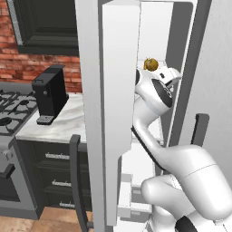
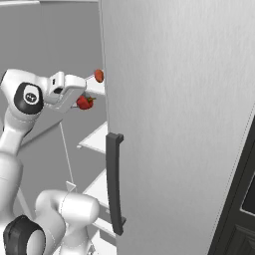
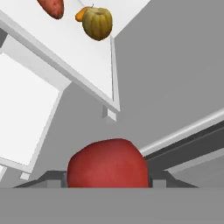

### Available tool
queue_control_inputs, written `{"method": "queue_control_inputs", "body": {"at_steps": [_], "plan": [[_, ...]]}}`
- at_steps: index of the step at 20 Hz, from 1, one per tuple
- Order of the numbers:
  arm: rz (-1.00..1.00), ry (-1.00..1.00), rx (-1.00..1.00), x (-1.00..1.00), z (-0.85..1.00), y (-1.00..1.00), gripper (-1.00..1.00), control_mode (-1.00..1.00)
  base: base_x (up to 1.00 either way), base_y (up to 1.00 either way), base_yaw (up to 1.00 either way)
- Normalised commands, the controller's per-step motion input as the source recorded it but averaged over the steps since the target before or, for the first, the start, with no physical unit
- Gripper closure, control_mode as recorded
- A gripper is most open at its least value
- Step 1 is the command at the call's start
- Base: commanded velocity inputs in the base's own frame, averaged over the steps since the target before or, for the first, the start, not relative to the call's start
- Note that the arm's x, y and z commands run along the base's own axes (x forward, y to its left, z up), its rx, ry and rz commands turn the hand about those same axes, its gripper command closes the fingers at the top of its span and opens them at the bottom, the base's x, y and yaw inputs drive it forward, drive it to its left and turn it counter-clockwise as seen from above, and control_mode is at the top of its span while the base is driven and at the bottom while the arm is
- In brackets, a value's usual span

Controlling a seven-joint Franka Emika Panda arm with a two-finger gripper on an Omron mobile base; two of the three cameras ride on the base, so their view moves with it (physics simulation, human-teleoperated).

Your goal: Take the bell pepper and squash from the second highest rack and move them to the highest rack where the carrot and sweet potato are located, to maximize freezer space. Close the freezer door after rearranging.

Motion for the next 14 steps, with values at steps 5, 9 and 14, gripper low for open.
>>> {"method": "queue_control_inputs", "body": {"at_steps": [5,9,14], "plan": [[-0.11,0.0,0.0,0.64,0.5,0.0,1.0,-1.0,0.0,0.0,0.0],[-0.03,0.0,0.0,0.77,0.14,0.0,1.0,-1.0,0.0,0.0,0.0],[0.0,0.02,0.0,0.8,0.0,0.0,1.0,-1.0,0.0,0.0,0.0]]}}
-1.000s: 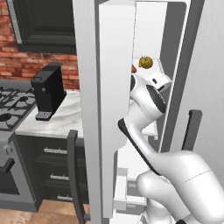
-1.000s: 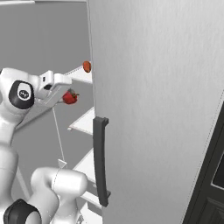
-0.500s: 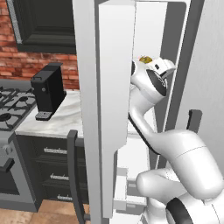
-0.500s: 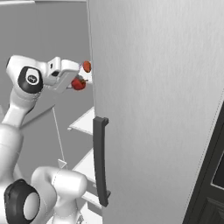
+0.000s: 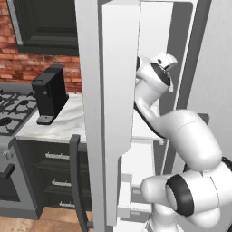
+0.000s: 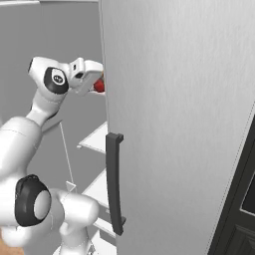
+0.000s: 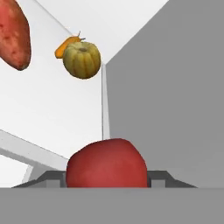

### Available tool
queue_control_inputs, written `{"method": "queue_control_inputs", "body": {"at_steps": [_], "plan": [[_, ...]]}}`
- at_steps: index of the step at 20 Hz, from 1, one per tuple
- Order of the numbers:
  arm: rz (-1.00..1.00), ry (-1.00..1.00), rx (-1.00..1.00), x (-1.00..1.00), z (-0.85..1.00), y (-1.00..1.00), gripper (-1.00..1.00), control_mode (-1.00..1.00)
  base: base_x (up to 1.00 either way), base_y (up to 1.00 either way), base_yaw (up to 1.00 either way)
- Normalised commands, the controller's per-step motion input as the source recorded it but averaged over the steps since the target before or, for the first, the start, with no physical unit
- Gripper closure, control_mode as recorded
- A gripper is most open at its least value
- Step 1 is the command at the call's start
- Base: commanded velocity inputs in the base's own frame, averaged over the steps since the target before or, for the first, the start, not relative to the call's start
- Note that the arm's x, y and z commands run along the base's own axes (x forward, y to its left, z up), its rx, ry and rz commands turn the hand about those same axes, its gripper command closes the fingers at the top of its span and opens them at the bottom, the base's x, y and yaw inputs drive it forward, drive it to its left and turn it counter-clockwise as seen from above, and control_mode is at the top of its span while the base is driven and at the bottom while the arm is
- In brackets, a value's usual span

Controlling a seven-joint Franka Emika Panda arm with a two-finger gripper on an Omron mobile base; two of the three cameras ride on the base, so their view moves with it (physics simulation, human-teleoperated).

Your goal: Take the bell pepper and squash from the second highest rack and move them to the highest rack where the carrot and sweet potato are located, to maximize freezer space. Close the freezer door after rearranging.

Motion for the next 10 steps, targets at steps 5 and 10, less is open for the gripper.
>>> {"method": "queue_control_inputs", "body": {"at_steps": [5,10], "plan": [[0.0,0.09,0.0,0.75,0.0,0.0,1.0,-1.0,0.0,0.0,0.0],[-0.02,0.36,0.0,0.77,-0.02,0.0,1.0,-1.0,0.0,0.0,0.0]]}}
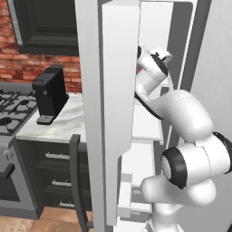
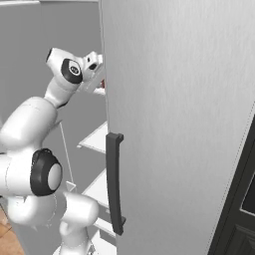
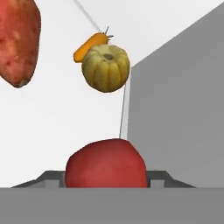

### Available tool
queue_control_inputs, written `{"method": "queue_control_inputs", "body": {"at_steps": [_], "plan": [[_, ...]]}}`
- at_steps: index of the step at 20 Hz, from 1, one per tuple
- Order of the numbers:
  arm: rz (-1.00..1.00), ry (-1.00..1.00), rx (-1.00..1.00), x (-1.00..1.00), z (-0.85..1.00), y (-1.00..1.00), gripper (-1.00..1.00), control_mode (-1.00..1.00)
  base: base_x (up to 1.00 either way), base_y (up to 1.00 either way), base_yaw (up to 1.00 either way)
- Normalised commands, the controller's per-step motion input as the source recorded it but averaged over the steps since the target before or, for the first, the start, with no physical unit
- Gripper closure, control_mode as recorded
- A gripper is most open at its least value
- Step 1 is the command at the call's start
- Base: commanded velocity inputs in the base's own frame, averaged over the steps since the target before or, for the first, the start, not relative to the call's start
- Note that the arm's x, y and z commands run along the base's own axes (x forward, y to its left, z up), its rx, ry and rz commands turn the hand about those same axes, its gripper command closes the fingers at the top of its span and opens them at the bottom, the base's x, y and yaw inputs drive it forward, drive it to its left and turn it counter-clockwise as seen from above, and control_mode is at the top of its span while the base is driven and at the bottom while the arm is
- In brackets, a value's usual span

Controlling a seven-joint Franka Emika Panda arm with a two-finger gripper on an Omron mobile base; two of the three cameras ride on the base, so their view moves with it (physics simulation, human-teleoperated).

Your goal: Take the bell pepper and squash from the second highest rack and move them to the highest rack where the carrot and sweet potato are located, to maximize freezer space. Close the freezer door after rearranging.

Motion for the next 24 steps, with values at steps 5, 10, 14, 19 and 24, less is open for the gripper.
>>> {"method": "queue_control_inputs", "body": {"at_steps": [5,10,14,19,24], "plan": [[0.0,0.17,0.0,0.74,-0.16,-0.02,1.0,-1.0,0.0,0.0,0.0],[0.0,0.0,-0.05,0.6,-0.37,-0.01,1.0,-1.0,0.0,0.0,0.0],[0.0,0.0,-0.11,0.53,-0.52,-0.03,1.0,-1.0,0.0,0.0,0.0],[0.0,0.0,-0.01,0.5,-0.4,-0.06,1.0,-1.0,0.0,0.0,0.0],[0.0,0.01,0.0,0.29,-0.41,-0.01,-1.0,-1.0,0.0,0.0,0.0]]}}
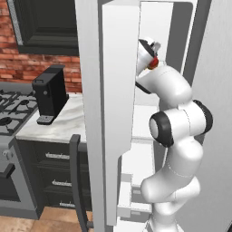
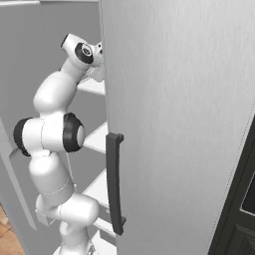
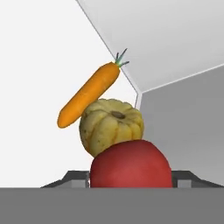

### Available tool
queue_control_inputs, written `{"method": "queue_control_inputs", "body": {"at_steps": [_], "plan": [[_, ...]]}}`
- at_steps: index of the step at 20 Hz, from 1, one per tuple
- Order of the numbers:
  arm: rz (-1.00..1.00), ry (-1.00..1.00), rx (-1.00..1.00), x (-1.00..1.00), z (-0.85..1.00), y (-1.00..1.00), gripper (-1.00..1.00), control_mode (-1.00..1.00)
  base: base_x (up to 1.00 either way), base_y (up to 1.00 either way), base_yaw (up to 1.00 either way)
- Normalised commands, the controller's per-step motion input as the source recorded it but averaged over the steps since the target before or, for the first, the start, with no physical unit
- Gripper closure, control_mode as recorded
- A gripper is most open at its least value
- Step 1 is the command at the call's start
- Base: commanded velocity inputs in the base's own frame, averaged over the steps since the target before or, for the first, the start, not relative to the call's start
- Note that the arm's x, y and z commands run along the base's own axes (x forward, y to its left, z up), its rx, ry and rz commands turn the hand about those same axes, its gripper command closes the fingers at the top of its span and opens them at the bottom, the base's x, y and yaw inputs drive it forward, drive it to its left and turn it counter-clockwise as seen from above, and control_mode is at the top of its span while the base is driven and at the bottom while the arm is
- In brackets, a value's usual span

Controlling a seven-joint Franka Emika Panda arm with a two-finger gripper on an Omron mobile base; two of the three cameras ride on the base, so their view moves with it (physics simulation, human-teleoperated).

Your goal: Take the bell pepper and squash from the second highest rack and move them to the highest rack where the carrot and sweet potato are located, to maximize freezer space. Close the freezer door after rearranging.

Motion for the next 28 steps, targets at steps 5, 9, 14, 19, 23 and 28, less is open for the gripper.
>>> {"method": "queue_control_inputs", "body": {"at_steps": [5,9,14,19,23,28], "plan": [[0.0,0.02,0.0,-0.02,-0.28,-0.05,-1.0,-1.0,0.0,0.0,0.0],[0.02,0.03,0.0,-0.32,-0.08,0.0,-1.0,-1.0,0.0,0.0,0.0],[0.0,0.03,0.0,-0.56,0.0,0.04,-1.0,-1.0,0.0,0.0,0.0],[0.0,0.04,0.0,-0.64,0.06,0.15,-1.0,-1.0,0.0,0.0,0.0],[0.0,0.0,0.0,-0.7,0.01,0.04,-1.0,-1.0,0.0,0.0,0.0],[0.17,0.0,0.01,-0.25,-0.04,0.06,-1.0,-1.0,0.0,0.0,0.0]]}}
